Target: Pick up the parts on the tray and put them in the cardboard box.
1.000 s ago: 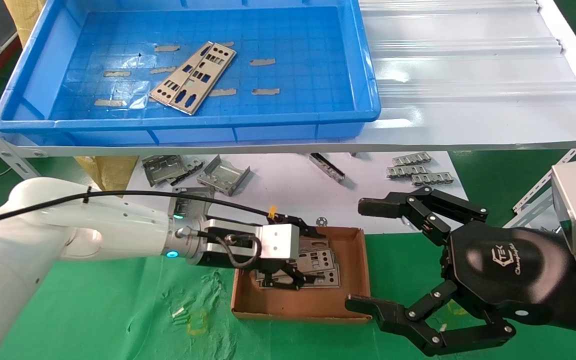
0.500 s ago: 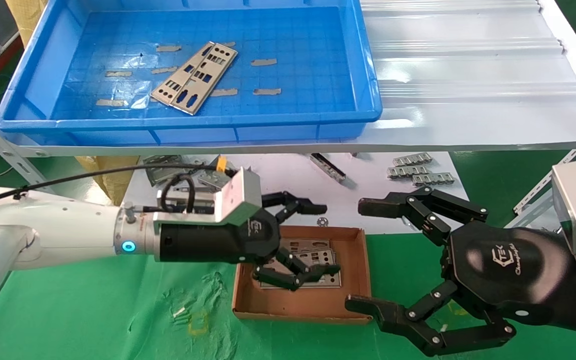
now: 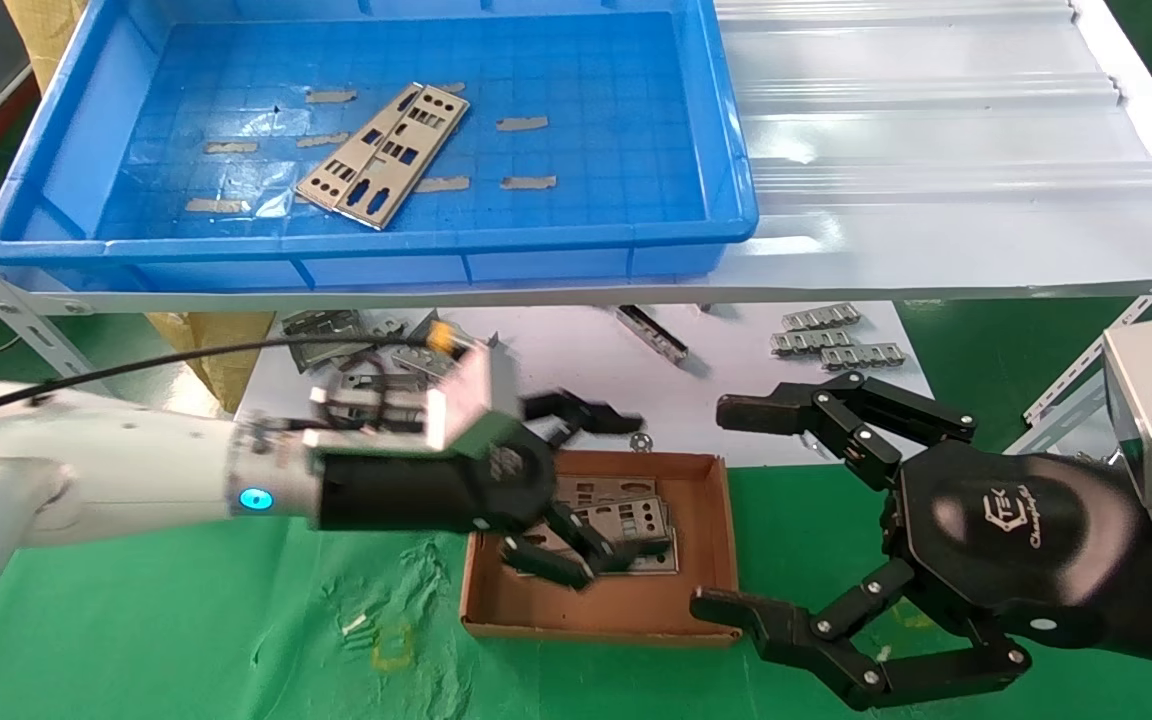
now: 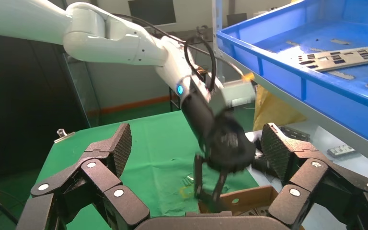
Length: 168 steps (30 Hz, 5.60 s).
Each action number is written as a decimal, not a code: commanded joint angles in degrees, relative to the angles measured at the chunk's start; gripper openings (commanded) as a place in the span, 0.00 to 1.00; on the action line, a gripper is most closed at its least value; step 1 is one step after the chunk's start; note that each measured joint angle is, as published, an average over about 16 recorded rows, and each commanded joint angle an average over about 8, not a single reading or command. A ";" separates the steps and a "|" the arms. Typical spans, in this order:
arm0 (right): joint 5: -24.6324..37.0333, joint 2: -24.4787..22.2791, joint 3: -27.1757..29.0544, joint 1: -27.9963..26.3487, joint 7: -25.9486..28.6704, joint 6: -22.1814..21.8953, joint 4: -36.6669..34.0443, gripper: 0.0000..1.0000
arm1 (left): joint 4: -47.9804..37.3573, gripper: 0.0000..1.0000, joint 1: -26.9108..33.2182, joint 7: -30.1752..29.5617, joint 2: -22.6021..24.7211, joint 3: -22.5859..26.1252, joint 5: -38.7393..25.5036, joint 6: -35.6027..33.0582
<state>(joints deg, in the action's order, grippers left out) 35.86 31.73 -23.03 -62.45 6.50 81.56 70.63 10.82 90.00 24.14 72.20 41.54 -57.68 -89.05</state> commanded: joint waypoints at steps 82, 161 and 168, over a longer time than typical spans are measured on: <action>-0.01 0.00 0.01 0.01 -0.01 -0.03 -0.01 1.00 | 63.19 1.00 -28.67 -35.02 -37.46 -25.71 16.00 3.39; -0.01 0.00 0.01 0.01 0.00 -0.03 -0.01 1.00 | 62.65 1.00 -28.41 -34.84 -37.14 -25.49 15.80 3.37; -0.01 0.00 0.01 0.01 0.00 -0.03 -0.01 1.00 | 62.65 1.00 -28.41 -34.84 -37.13 -25.49 15.80 3.37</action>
<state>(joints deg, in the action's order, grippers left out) 35.85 31.72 -23.03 -62.45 6.49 81.53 70.61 73.48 61.59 -10.70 35.06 16.05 -41.88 -85.68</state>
